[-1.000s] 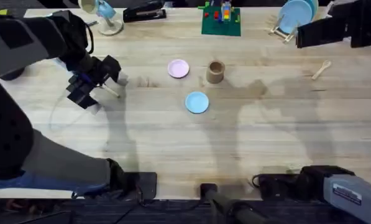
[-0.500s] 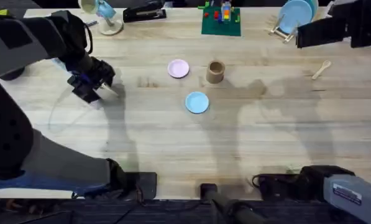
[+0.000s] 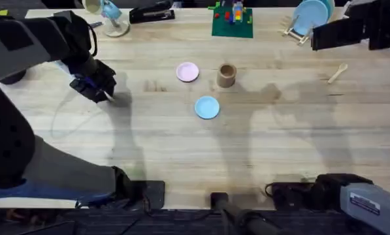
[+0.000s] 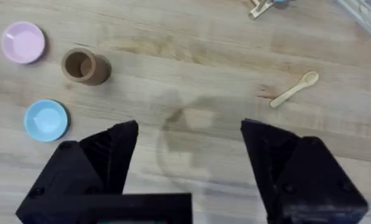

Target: Pick up a utensil and set it on the pink plate, then put the other utensil in the container.

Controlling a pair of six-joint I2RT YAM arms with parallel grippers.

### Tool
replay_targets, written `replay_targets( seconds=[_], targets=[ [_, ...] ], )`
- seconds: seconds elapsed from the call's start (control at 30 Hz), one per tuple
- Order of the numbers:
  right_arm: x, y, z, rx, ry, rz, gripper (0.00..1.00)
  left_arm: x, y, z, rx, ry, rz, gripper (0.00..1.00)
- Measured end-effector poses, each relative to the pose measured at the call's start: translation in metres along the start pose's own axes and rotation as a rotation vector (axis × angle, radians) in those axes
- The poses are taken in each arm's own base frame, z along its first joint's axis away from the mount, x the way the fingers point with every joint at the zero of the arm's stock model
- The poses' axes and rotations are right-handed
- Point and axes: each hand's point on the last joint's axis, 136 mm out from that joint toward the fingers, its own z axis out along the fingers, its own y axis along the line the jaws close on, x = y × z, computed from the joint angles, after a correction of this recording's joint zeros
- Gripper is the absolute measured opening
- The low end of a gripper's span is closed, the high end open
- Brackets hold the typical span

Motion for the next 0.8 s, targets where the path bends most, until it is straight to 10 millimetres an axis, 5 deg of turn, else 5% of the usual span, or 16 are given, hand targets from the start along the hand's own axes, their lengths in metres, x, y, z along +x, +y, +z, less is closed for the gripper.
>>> replay_targets(
  seconds=[0.3,0.5,0.8],
  targets=[
    [0.001,0.0,0.0,0.0,0.003,0.0,0.995,0.007,0.013,-0.023,-0.073,0.08,0.081,0.042],
    [0.001,0.0,0.0,0.0,0.002,0.0,0.995,-0.012,-0.012,-0.06,-0.023,0.035,0.244,0.042],
    [0.0,0.0,0.0,0.0,0.002,0.0,0.995,-0.005,-0.063,-0.118,0.063,-0.036,0.5,0.042]
  ],
)
